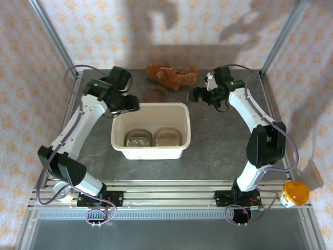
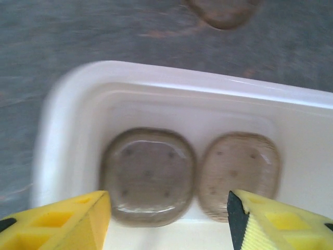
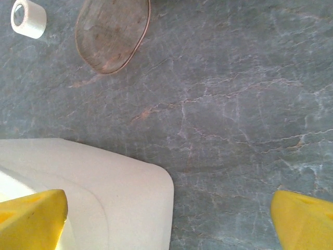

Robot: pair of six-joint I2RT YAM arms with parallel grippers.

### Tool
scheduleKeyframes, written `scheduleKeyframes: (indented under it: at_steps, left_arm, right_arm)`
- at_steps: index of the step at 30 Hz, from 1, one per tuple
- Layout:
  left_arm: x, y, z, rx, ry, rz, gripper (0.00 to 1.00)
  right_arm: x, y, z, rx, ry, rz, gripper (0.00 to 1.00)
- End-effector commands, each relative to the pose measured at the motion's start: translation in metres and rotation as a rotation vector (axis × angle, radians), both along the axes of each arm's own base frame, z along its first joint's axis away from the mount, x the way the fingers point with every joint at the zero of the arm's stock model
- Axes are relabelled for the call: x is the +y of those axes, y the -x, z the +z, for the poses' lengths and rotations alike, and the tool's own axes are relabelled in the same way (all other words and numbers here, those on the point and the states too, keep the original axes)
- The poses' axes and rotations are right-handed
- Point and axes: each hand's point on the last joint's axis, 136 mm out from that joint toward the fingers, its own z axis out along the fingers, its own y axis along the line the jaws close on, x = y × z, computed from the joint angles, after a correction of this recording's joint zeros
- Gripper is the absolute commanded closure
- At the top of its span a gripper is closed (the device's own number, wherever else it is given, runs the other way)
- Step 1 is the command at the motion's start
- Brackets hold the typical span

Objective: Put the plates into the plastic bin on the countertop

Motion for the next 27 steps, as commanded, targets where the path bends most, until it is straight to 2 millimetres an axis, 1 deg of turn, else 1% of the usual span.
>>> scheduleKeyframes:
  at_steps: [1, 4, 6, 10, 13, 16, 20, 24, 27]
  left_arm:
    - [0.043, 0.035, 0.006, 0.083, -0.102, 0.028, 0.36]
    - [0.060, 0.039, 0.001, 0.085, -0.117, 0.060, 0.35]
    - [0.070, 0.038, -0.004, 0.078, -0.104, 0.086, 0.35]
    - [0.075, 0.028, -0.006, 0.030, -0.058, 0.106, 0.35]
    - [0.075, 0.023, -0.014, 0.041, -0.050, 0.098, 0.35]
    - [0.071, 0.018, -0.026, 0.057, -0.039, 0.080, 0.36]
    - [0.065, 0.009, -0.034, 0.044, -0.008, 0.054, 0.36]
    - [0.057, 0.005, -0.048, 0.081, 0.024, 0.019, 0.36]
    - [0.049, 0.004, -0.057, 0.097, 0.061, -0.006, 0.36]
  right_arm:
    - [0.019, 0.012, 0.008, 0.028, -0.044, 0.093, 0.01]
    - [0.034, 0.025, 0.009, 0.045, -0.017, 0.160, 0.00]
    - [0.038, 0.033, 0.010, 0.053, 0.008, 0.179, 0.04]
    - [0.033, 0.047, 0.013, 0.054, 0.060, 0.169, 0.08]
    - [0.033, 0.056, 0.014, 0.054, 0.078, 0.167, 0.12]
    - [0.030, 0.065, 0.005, 0.065, 0.185, 0.173, 0.19]
    - [0.030, 0.069, 0.005, 0.051, 0.224, 0.159, 0.25]
    - [0.029, 0.072, -0.007, 0.096, 0.272, 0.166, 0.31]
    - [0.034, 0.070, -0.009, 0.106, 0.268, 0.168, 0.37]
